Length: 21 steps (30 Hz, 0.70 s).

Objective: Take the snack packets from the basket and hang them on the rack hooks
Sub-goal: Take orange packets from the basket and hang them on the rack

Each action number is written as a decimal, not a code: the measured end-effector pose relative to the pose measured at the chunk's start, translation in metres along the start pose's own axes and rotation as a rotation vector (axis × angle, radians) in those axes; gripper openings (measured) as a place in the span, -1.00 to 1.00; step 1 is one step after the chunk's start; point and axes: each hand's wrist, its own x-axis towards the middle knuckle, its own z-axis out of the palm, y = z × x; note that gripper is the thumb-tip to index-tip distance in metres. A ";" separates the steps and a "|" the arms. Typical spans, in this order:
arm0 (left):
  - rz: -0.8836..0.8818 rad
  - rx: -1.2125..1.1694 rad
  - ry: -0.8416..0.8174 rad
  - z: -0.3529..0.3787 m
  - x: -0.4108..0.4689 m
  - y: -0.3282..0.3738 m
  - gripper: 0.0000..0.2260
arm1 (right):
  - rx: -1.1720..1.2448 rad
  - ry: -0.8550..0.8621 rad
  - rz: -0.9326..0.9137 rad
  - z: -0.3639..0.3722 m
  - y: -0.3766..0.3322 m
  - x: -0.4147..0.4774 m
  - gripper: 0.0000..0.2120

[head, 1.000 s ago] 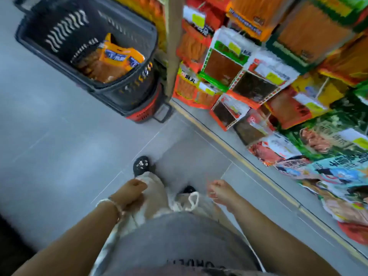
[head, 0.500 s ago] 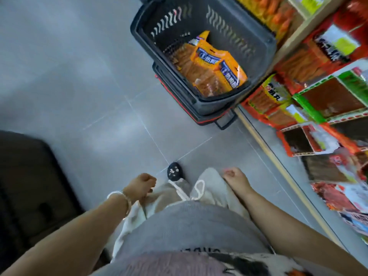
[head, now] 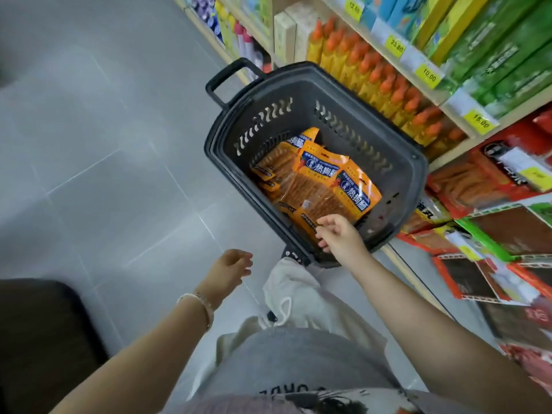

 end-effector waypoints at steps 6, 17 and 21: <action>0.196 0.103 -0.042 0.003 0.058 0.117 -0.89 | 0.119 0.153 0.282 -0.020 -0.007 0.108 -0.80; 0.201 0.156 -0.146 0.037 0.188 0.195 -0.91 | 0.473 0.482 0.721 -0.013 0.071 0.211 -0.64; 0.171 0.244 -0.223 0.041 0.221 0.193 -0.91 | 0.522 0.520 0.795 -0.008 0.095 0.225 -0.46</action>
